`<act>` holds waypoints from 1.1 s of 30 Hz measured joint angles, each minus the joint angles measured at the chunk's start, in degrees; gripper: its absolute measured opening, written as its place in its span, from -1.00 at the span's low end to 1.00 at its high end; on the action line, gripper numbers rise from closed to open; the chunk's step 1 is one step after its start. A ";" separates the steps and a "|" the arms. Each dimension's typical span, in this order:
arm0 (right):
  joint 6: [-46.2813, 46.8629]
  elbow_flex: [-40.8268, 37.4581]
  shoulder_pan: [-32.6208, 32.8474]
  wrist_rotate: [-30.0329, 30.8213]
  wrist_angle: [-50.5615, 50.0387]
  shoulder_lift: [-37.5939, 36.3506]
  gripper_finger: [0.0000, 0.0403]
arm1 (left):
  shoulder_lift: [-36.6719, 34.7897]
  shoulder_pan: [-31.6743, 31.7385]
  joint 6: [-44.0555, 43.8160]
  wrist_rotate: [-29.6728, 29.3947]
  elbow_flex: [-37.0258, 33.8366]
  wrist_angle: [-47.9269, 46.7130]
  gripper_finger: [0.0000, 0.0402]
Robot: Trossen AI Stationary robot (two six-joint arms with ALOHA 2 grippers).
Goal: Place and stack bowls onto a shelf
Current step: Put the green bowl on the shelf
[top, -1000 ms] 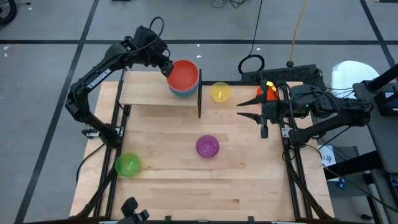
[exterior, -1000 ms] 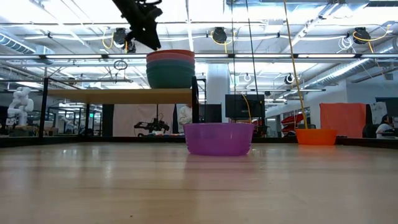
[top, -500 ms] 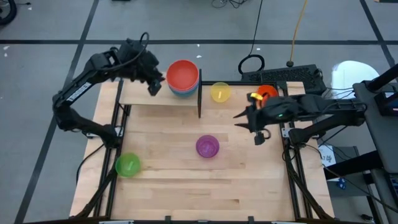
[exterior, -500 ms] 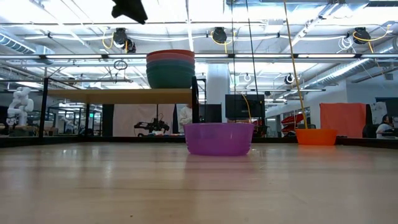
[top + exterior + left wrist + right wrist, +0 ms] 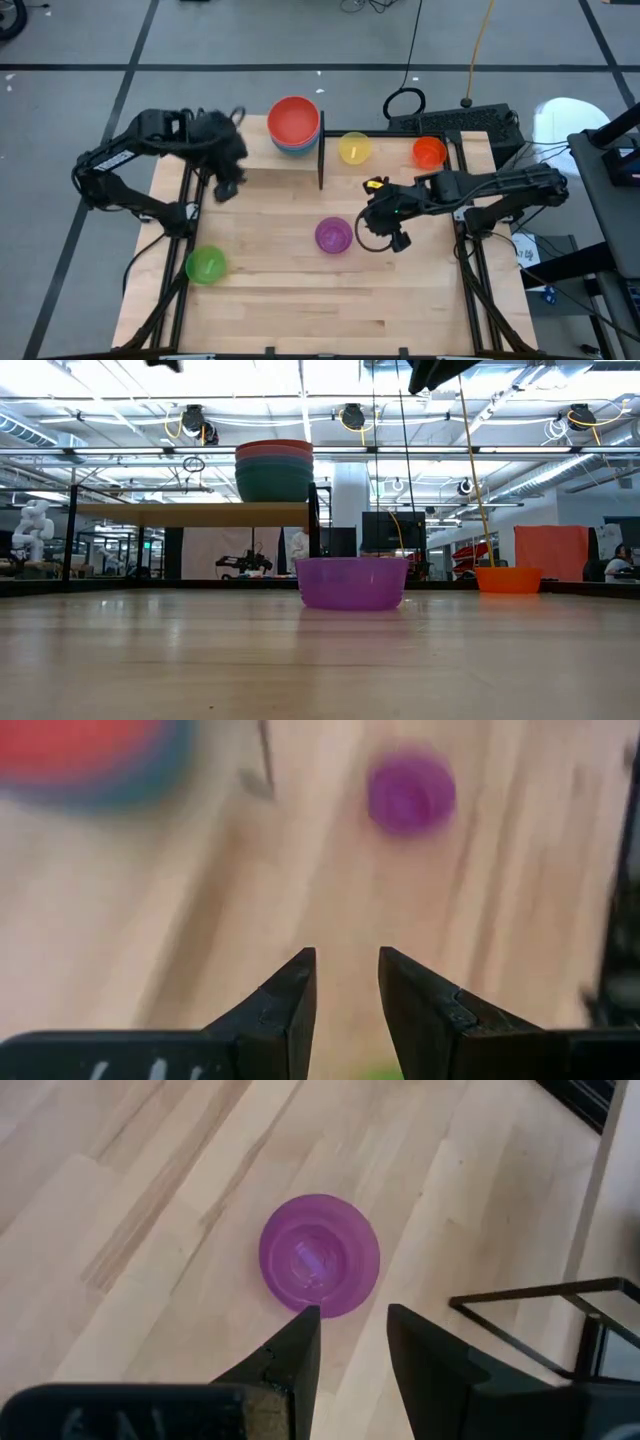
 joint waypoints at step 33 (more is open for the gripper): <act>2.39 0.00 0.01 1.62 17.17 -5.39 -0.43 | -10.45 -39.43 -81.81 1.40 -41.51 9.78 -0.43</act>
